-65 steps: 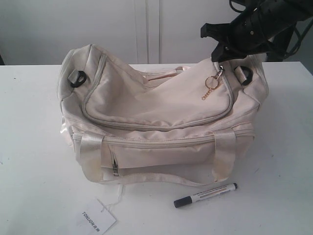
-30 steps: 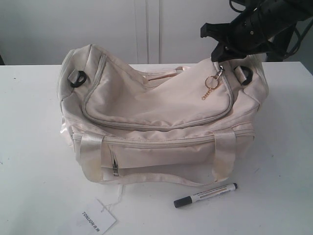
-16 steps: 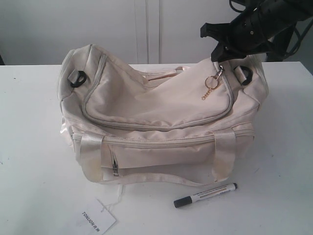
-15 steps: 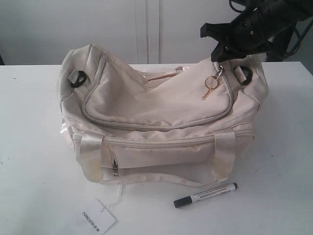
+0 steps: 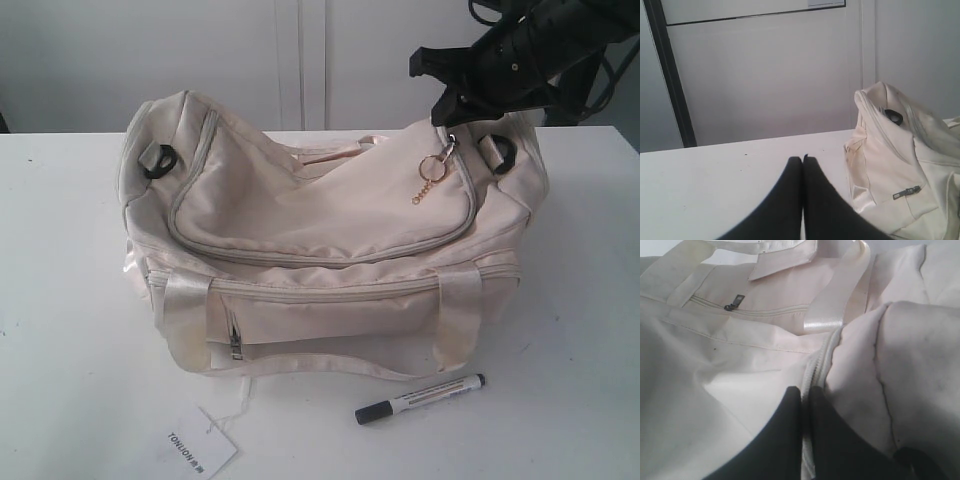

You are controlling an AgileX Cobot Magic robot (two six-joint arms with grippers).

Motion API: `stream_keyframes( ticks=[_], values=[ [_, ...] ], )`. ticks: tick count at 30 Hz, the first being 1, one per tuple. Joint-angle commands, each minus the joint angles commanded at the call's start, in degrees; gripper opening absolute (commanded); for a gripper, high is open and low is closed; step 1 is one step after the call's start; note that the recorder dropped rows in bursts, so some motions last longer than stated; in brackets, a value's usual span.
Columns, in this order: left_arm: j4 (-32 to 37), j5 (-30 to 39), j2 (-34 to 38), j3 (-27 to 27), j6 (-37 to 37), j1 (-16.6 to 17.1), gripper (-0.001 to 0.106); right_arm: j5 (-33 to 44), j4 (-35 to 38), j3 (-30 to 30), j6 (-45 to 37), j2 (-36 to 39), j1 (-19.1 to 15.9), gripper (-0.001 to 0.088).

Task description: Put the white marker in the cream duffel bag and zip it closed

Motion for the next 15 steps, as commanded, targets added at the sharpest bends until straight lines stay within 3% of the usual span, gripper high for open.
stream_keyframes(
  ticks=[3, 9, 15],
  values=[
    [-0.5, 2.1, 0.0, 0.0, -1.2, 0.0, 0.000, 0.0, 0.0, 0.0, 0.0, 0.0, 0.0, 0.0000],
    [-0.5, 18.0, 0.0, -9.1, -1.2, 0.0, 0.000, 0.0, 0.0, 0.0, 0.0, 0.0, 0.0, 0.0000],
    [-1.5, 24.6, 6.8, -16.0, -1.2, 0.0, 0.000, 0.0, 0.0, 0.0, 0.0, 0.0, 0.0, 0.0000]
  ],
)
